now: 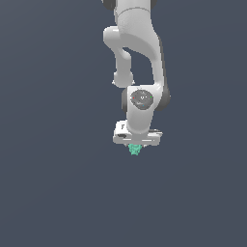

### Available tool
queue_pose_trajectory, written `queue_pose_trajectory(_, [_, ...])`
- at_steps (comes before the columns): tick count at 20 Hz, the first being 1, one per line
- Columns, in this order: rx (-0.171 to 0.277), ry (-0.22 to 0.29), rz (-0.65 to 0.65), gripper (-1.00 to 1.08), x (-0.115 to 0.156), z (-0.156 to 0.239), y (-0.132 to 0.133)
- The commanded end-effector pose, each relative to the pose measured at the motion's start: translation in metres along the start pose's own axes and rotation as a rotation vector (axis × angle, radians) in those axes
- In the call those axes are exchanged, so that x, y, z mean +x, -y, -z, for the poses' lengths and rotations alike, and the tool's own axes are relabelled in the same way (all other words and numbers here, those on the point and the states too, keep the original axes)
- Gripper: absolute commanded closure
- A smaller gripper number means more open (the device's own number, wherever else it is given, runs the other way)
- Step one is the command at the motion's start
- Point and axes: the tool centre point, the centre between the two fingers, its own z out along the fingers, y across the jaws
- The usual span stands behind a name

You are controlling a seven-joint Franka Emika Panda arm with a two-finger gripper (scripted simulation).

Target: Pick up the object and move it to a goal position.

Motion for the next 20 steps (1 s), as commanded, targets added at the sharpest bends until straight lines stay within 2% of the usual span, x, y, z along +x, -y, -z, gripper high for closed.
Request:
queue_pose_trajectory(1, [0.000,0.000,-0.001,1.08,0.012,0.006,0.022])
queue_pose_trajectory(12, [0.000,0.001,-0.001,1.08,0.054,0.026,0.098])
queue_pose_trajectory(20, [0.000,0.001,-0.001,1.08,0.075,0.035,0.132])
